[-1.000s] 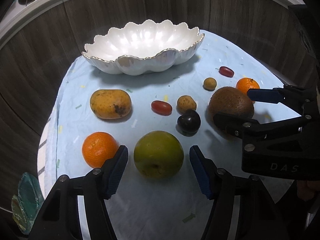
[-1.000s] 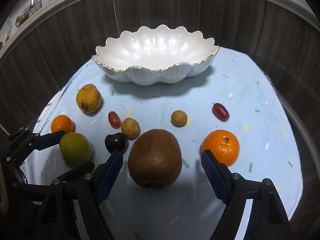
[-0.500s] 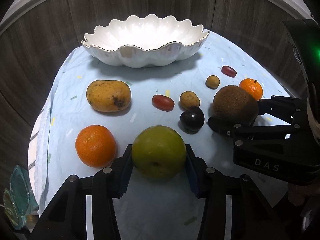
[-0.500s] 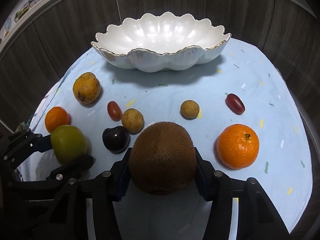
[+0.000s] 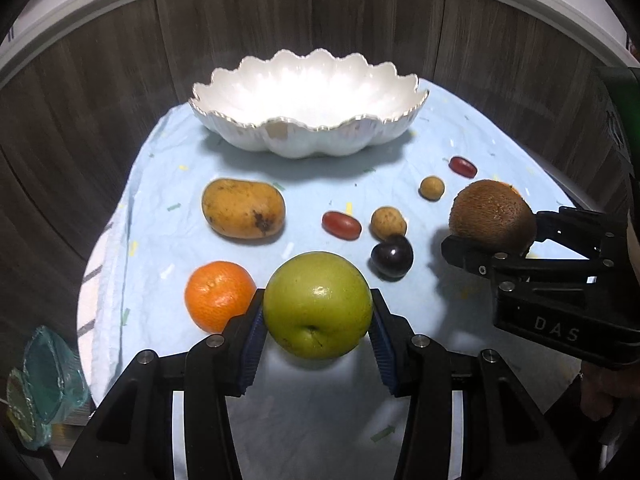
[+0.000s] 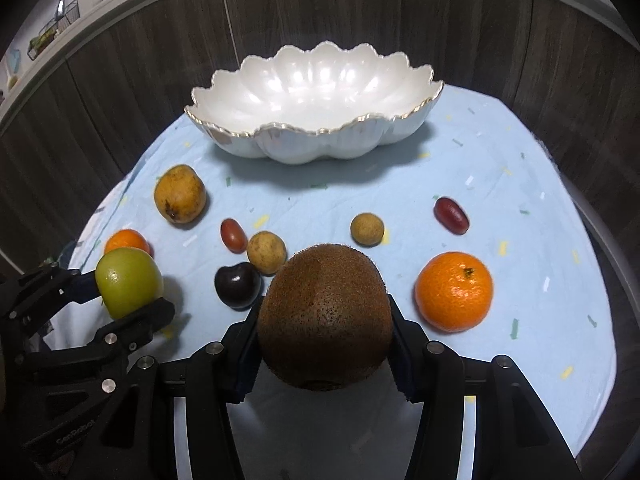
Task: Organize fruits
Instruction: 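Lift the green apple with the left tool while the right tool carries the kiwi toward the bowl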
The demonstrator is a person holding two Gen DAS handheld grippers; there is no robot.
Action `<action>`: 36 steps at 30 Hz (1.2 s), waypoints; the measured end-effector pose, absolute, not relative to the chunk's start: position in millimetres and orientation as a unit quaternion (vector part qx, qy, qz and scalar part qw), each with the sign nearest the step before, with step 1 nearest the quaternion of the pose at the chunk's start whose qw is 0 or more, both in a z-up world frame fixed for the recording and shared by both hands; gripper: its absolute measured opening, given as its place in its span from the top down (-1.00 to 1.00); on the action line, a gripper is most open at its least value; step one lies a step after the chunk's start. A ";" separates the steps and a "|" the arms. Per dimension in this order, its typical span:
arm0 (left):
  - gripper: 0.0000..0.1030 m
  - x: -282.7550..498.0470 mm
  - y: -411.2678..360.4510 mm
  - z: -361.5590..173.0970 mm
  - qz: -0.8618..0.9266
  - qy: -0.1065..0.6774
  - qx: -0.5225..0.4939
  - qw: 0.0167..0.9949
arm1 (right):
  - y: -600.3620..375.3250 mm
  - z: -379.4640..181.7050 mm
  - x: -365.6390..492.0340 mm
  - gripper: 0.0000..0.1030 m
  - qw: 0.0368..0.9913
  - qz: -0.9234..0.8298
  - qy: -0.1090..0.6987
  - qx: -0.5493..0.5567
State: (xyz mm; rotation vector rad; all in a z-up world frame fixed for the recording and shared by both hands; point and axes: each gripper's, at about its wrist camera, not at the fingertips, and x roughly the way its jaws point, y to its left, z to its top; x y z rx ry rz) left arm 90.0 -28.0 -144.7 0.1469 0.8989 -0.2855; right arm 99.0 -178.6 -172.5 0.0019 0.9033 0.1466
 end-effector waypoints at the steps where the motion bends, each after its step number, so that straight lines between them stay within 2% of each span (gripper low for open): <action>1: 0.09 89.1 -27.8 -142.1 -0.137 0.430 0.070 0.890 | -178.7 -169.6 97.4 -0.06 0.899 0.070 0.433 0.001; 18: 0.09 83.3 -25.0 -95.8 -0.120 0.395 0.061 0.909 | -185.2 -125.2 84.5 -0.06 0.920 0.060 0.388 0.010; 36: 0.09 119.0 -21.7 -49.8 -0.100 0.355 0.034 0.929 | -196.1 -77.9 108.2 -0.06 0.937 0.048 0.345 0.023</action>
